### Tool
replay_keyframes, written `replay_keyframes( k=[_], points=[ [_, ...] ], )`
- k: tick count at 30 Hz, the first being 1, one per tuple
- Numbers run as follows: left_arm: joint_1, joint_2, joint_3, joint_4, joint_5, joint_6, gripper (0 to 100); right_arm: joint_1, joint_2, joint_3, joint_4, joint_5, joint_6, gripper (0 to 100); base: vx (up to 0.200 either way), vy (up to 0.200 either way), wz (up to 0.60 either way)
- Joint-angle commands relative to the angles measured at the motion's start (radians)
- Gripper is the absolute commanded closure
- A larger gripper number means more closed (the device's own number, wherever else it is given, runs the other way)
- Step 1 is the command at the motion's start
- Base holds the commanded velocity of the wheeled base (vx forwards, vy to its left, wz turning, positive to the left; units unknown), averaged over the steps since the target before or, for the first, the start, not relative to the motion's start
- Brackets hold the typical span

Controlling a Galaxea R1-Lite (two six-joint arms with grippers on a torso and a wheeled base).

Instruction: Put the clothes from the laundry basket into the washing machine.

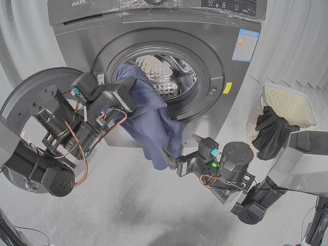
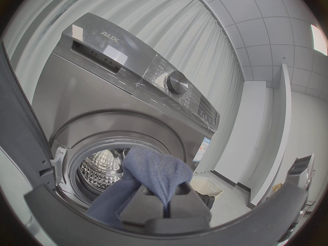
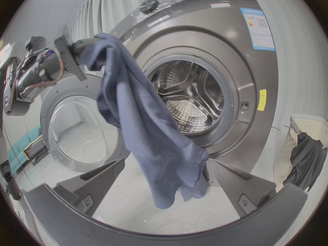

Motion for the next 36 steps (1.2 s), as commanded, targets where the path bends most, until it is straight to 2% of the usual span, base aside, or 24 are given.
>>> replay_keyframes(
  k=[1,4,7,11,15,19,24,30,36],
  points=[
    [0.005,0.005,0.0,0.001,-0.001,-0.001,100,0.091,-0.041,-0.007,0.022,-0.035,0.004,0,0.0,0.0,0.0],
    [0.007,0.005,0.0,0.001,-0.001,0.001,100,0.132,-0.038,-0.045,0.042,-0.04,0.012,0,0.0,0.0,0.0],
    [0.007,0.008,0.0,0.001,-0.001,-0.001,100,0.144,-0.03,-0.063,0.043,-0.027,0.024,0,0.0,0.0,0.0],
    [0.011,0.009,0.0,0.002,-0.001,-0.001,100,0.178,0.017,-0.106,0.03,0.037,0.031,0,0.0,0.0,0.0],
    [0.013,0.009,0.0,0.001,-0.001,-0.001,100,0.184,0.082,-0.221,0.062,0.054,0.029,0,0.0,0.0,0.0],
    [0.013,0.008,0.0,0.001,-0.001,-0.001,100,0.181,0.14,-0.362,0.157,0.06,0.044,0,0.0,0.0,0.0],
    [0.013,0.008,0.0,0.001,-0.001,0.001,100,0.187,0.198,-0.497,0.292,0.055,0.109,0,0.0,0.0,0.0],
    [0.013,-0.002,0.0,0.002,0.001,0.001,100,0.141,0.303,-0.657,0.379,0.02,0.1,0,0.0,0.0,0.0],
    [0.013,-0.005,0.002,0.005,0.001,0.001,100,0.077,0.326,-0.715,0.399,-0.014,0.06,0,0.0,0.0,0.0]
  ],
)
